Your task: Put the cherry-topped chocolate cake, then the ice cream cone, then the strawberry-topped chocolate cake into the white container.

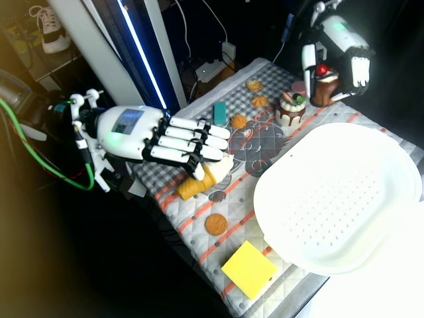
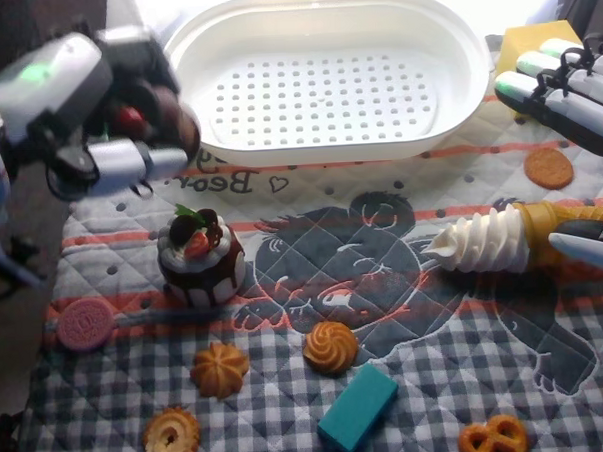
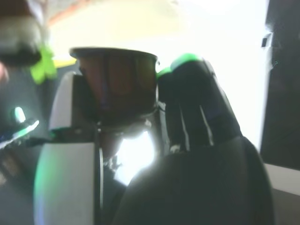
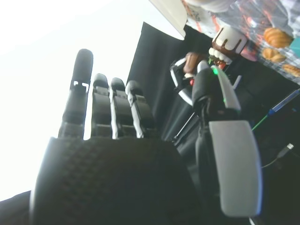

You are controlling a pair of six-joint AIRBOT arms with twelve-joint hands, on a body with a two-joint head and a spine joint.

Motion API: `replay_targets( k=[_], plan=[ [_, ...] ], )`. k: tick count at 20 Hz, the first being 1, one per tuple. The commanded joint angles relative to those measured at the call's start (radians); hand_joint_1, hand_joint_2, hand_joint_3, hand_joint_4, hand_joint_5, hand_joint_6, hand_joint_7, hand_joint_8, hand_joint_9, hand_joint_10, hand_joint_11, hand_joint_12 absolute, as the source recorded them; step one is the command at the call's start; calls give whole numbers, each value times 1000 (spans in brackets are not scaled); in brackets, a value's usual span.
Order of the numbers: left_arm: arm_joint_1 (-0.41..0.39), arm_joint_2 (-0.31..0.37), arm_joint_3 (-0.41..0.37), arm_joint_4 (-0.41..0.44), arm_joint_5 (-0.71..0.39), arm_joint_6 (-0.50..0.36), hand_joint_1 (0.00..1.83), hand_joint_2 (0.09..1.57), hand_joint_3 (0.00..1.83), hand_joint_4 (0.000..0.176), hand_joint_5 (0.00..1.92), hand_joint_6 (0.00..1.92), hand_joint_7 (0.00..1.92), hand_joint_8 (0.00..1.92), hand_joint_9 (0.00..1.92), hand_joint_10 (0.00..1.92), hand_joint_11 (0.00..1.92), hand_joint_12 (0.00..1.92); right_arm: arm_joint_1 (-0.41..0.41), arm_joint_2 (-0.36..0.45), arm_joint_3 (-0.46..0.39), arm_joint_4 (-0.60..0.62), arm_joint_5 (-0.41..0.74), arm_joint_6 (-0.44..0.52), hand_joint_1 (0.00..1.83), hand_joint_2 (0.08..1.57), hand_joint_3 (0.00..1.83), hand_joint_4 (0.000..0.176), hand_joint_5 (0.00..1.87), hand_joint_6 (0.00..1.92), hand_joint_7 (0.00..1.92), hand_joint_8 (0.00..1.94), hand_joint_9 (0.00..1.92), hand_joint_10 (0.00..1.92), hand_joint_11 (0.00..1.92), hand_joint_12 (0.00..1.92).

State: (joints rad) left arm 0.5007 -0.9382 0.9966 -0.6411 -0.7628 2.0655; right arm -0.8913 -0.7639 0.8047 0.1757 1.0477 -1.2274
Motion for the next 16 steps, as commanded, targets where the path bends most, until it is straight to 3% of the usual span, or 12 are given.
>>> replay_targets(
  k=[1,2,4,6,7,8,9,10,11,13,14,16],
  plan=[
    [-37,0,18,43,-93,-5,1448,1141,183,0,326,1585,515,1555,630,1668,754,1921,5,6,2,-5,126,4,569,1252,0,0,0,0,0,0,19,20,0,1366],
    [-68,-19,41,41,-63,-4,1470,1015,459,0,326,1575,606,1573,712,1674,826,1921,5,6,2,-5,126,4,591,1253,0,0,0,0,0,0,33,37,0,1442],
    [-128,-66,107,18,16,-4,1342,947,533,0,347,1432,785,1469,797,1911,973,1921,2,5,3,-5,126,7,642,1262,2,0,0,0,0,0,6,35,0,1389],
    [-169,-110,166,1,84,-4,1353,869,623,0,388,1283,855,1406,928,1888,1105,1921,-4,2,5,-5,126,14,630,1262,1,0,0,0,0,0,0,1,0,1013],
    [-188,-134,197,-8,116,-4,1351,871,625,0,390,1280,848,1413,841,1873,1012,1921,-6,-2,8,-5,126,24,612,1259,0,0,0,0,0,0,0,0,0,796],
    [-203,-157,225,-19,142,-2,1153,1150,291,0,534,1495,702,1580,542,1870,726,1921,-9,-6,11,-5,126,29,617,1262,1,0,0,0,0,0,0,0,0,482],
    [-216,-181,252,-33,169,9,1265,1199,150,0,366,1513,672,1544,449,1864,627,1921,-12,-10,14,-5,126,33,645,1268,1,0,0,0,0,0,0,0,0,304],
    [-227,-197,270,-55,188,44,1186,1235,130,0,515,1469,727,1626,706,1910,899,1921,-14,-11,16,-5,126,36,619,1261,0,0,0,0,0,0,0,0,0,342],
    [-241,-216,286,-91,206,107,1173,1245,120,0,550,1450,734,1651,768,1919,980,1921,-15,-11,17,-5,126,36,597,1267,0,0,0,0,0,0,0,0,0,259],
    [-259,-259,321,-170,232,250,1160,1304,41,0,564,1544,639,1655,890,1921,1105,1921,-16,-11,18,-5,126,38,635,1263,0,0,0,0,0,0,0,0,0,847],
    [-261,-271,333,-188,239,274,1143,1315,17,0,531,1498,685,1654,654,1849,831,1921,-16,-12,18,-5,126,39,643,1265,0,0,0,0,0,0,0,0,0,817],
    [-265,-304,374,-243,261,325,1313,1183,0,0,511,932,818,1296,658,1547,706,1898,-17,-12,19,-5,126,41,658,1271,1,0,0,0,0,0,8,3,0,993]
  ],
)
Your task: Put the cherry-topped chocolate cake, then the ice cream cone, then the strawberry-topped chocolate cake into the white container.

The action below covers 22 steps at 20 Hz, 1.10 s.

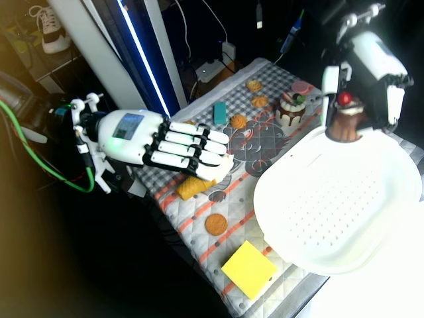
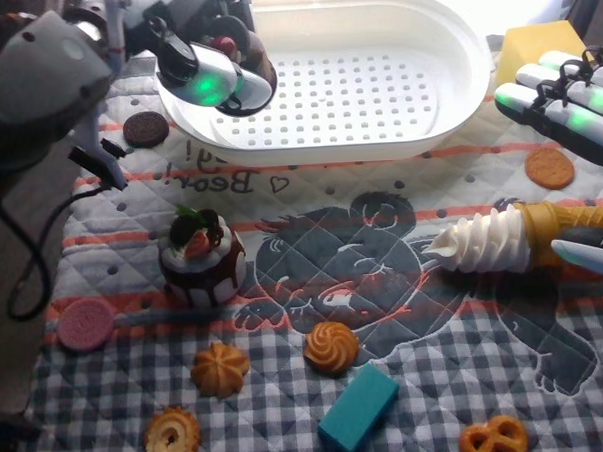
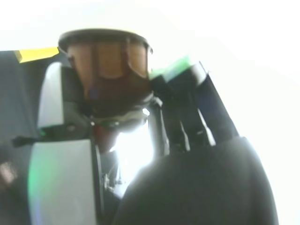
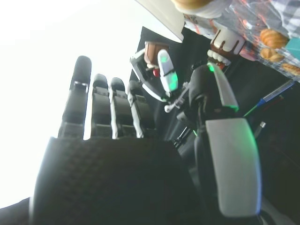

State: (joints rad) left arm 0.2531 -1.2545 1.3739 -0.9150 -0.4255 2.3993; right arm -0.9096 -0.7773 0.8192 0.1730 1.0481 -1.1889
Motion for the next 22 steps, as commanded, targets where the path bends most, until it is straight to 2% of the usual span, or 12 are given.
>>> replay_targets(
  k=[1,2,4,7,8,9,12,16,18,20,21,22],
  plan=[
    [-18,-1,17,4,-63,12,1322,1162,0,0,574,800,849,1238,684,1447,702,1868,1,1,4,-3,126,3,662,1271,0,0,0,0,0,0,14,6,0,1074],
    [-18,-14,38,-19,-48,20,1207,1251,23,0,572,1249,784,1518,701,1669,762,1910,1,1,5,-3,126,4,660,1276,1,0,0,0,0,0,32,13,0,1158],
    [-13,-41,75,-60,-26,37,915,1318,11,0,593,1554,425,1397,463,1630,497,1921,1,0,6,-3,126,5,650,1279,1,0,0,0,0,0,47,20,0,1289],
    [-5,-63,92,-118,-16,125,984,1174,0,0,326,747,437,876,463,1322,466,1839,1,0,7,-3,126,6,654,1273,0,0,0,0,0,0,43,18,0,1328],
    [-2,-67,93,-129,-19,147,1029,1088,0,0,308,503,363,522,239,1039,100,1822,1,0,7,-3,126,7,641,1270,0,0,0,0,0,0,54,23,0,1328],
    [0,-69,94,-133,-19,150,964,1020,0,18,296,352,344,328,106,909,19,1786,1,0,7,-3,126,9,617,1271,0,0,0,0,0,0,10,4,0,1108],
    [8,-68,93,-140,-23,150,836,991,0,66,207,139,160,25,38,284,0,1095,1,2,6,-3,129,11,632,1260,0,0,0,0,0,0,29,12,0,1076],
    [21,-56,75,-134,-38,142,763,1028,3,51,91,3,3,0,0,3,0,488,1,5,7,-3,133,17,686,1224,0,0,0,0,0,0,43,21,0,1195],
    [31,-28,42,-68,-58,60,659,1045,5,77,46,0,1,0,0,0,0,559,1,8,7,-3,133,25,612,1215,0,0,0,0,0,0,48,26,0,1225],
    [44,27,0,71,-76,-173,651,1025,0,93,32,6,0,0,0,0,0,610,1,8,15,-10,133,56,637,1200,0,0,0,0,0,0,29,22,0,1123],
    [51,49,-18,118,-90,-250,733,1102,10,65,22,2,0,0,0,0,0,439,1,8,22,-18,133,76,660,1187,0,0,0,0,0,0,20,20,0,902],
    [61,82,-47,189,-117,-356,757,1160,16,79,16,5,0,0,0,0,0,554,1,7,29,-27,133,97,682,1190,0,0,0,0,0,0,22,24,0,774]
  ],
)
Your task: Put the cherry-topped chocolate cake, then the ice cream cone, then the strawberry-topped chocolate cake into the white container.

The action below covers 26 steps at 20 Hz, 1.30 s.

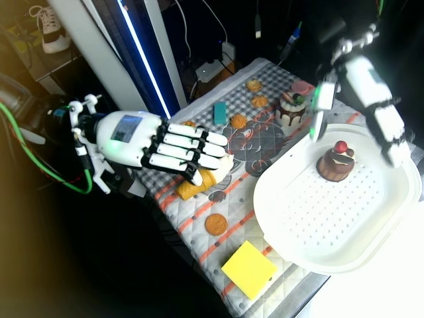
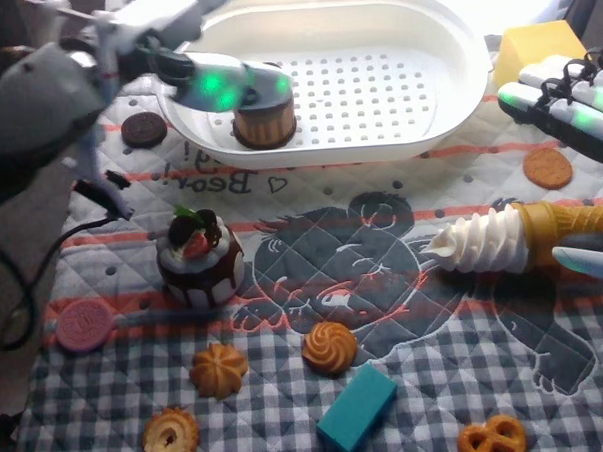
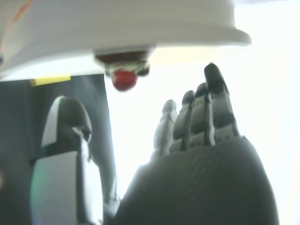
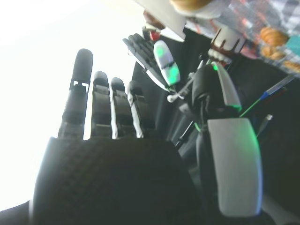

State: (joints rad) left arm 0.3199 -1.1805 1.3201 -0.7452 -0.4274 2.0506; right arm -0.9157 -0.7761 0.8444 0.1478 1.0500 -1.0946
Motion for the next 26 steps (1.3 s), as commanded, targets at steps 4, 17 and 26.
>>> replay_targets(
  k=[4,17,26],
  plan=[
    [61,123,-118,218,-275,-280,967,1318,33,109,70,9,0,0,0,0,0,923,4,-13,28,-6,116,50,766,1156,5,0,36,30,170,54,12,625,0,1538],
    [261,294,-372,415,-695,-432,848,1379,3,157,153,11,130,1,70,159,0,1077,44,-175,158,36,-96,66,820,1229,6,0,206,108,284,94,18,932,0,1708],
    [282,303,-379,407,-704,-432,792,1389,1,131,166,3,148,1,0,425,0,1375,126,-122,131,-26,-17,66,1186,1326,8,0,522,1438,698,1696,685,1854,716,1921]
  ],
)
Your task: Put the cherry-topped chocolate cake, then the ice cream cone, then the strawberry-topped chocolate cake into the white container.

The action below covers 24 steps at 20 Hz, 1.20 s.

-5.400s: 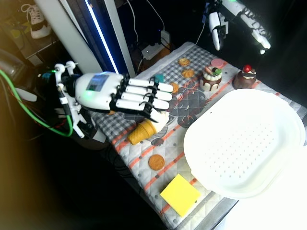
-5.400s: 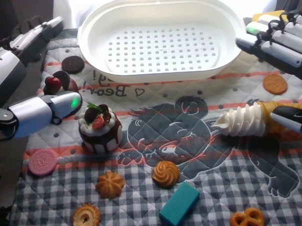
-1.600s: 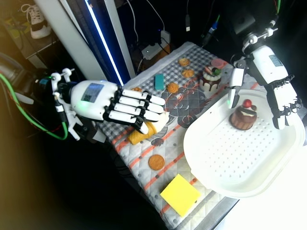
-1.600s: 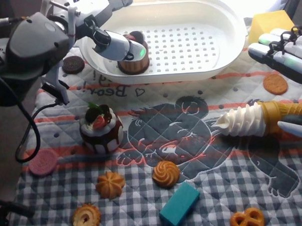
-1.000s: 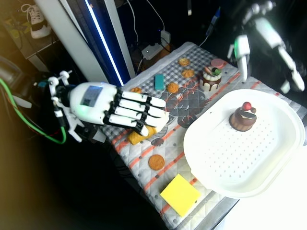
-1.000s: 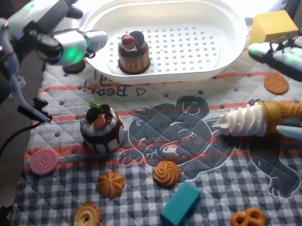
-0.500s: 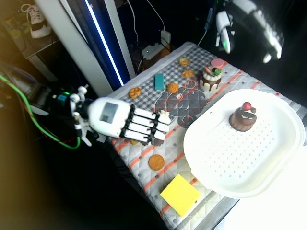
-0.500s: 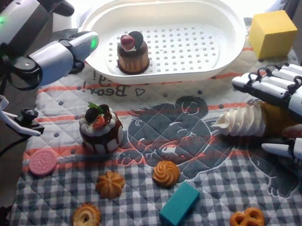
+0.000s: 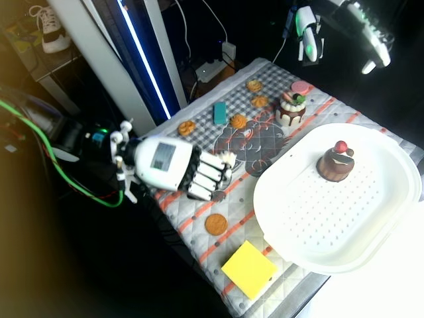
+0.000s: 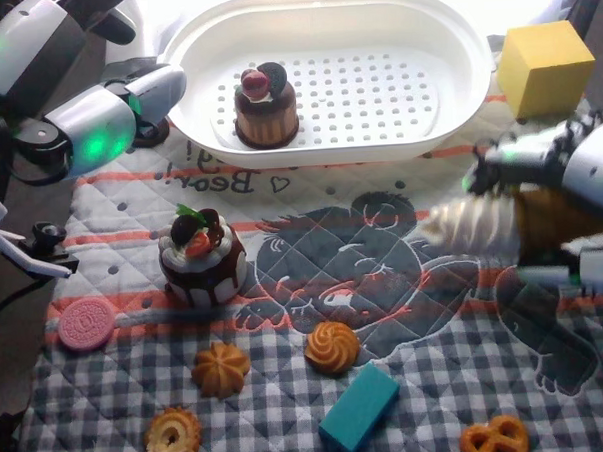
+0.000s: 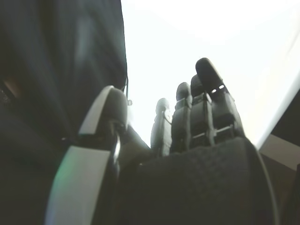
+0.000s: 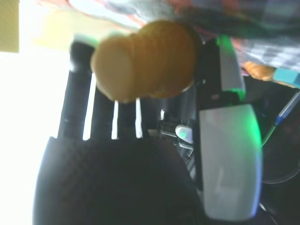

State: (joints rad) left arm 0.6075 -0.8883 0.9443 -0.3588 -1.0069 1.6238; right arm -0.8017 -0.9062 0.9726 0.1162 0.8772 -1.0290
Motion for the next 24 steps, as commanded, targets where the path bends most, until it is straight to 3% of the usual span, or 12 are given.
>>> replay_targets(
  k=[1,5,8,10,11,13,15,16,18,19,22,24],
  plan=[
    [0,11,-3,21,-121,-5,794,1388,1,128,163,1,147,1,0,414,0,1341,23,20,-2,0,180,-1,1159,1337,6,0,524,1450,690,1737,647,1877,683,1921],
    [37,15,-15,15,-131,-5,787,1402,3,120,142,3,148,2,52,108,0,616,101,25,7,-4,186,-47,1133,1336,0,0,541,1459,690,1699,613,1775,640,1921],
    [60,14,-23,14,-144,-5,848,1391,0,108,141,4,75,2,51,88,0,903,199,-13,59,-4,125,-73,1089,1333,2,0,578,1518,644,1637,526,1592,486,1921],
    [69,9,-23,16,-152,-5,859,1399,1,96,135,2,55,3,19,56,0,446,286,-58,103,-3,30,-136,1103,1329,0,0,559,1532,677,1598,630,1495,562,1851],
    [71,7,-22,19,-152,-5,824,1406,1,105,134,1,50,0,15,36,0,173,354,-94,144,-2,-43,-166,1194,1305,0,0,578,1390,718,1644,772,1746,763,1912],
    [71,6,-22,22,-151,-5,805,1407,1,101,133,1,47,0,2,10,0,34,416,-139,195,8,-116,-198,1163,1317,3,0,588,1382,689,1718,706,1846,715,1919],
    [70,1,-22,29,-156,-5,786,1414,5,88,121,0,38,0,0,0,0,0,469,-196,266,15,-204,-207,1112,1328,1,0,635,1419,604,1723,508,1776,525,1921],
    [70,-3,-22,33,-159,-5,731,1416,5,117,109,1,27,1,0,0,0,0,494,-229,307,19,-251,-207,1129,1319,0,0,623,1390,655,1694,549,1732,501,1921],
    [69,-9,-21,35,-159,-5,723,1423,8,116,106,1,20,0,0,0,0,0,521,-278,368,37,-310,-207,1158,1313,0,0,619,1347,679,1713,605,1779,625,1921],
    [68,-15,-19,38,-159,-5,723,1433,12,90,102,0,22,1,0,0,0,0,528,-311,410,55,-343,-207,1172,1310,0,0,596,1341,713,1701,726,1798,767,1921],
    [64,-23,-14,41,-153,-6,727,1424,4,91,114,4,7,2,0,0,0,0,529,-369,485,95,-391,-207,1134,1315,2,0,557,1462,715,1601,684,1571,691,1896],
    [62,-27,-10,45,-154,-11,764,1431,5,67,121,6,38,12,0,0,0,0,529,-396,524,115,-419,-207,907,1297,0,0,114,727,236,708,196,1225,87,1865]
  ],
)
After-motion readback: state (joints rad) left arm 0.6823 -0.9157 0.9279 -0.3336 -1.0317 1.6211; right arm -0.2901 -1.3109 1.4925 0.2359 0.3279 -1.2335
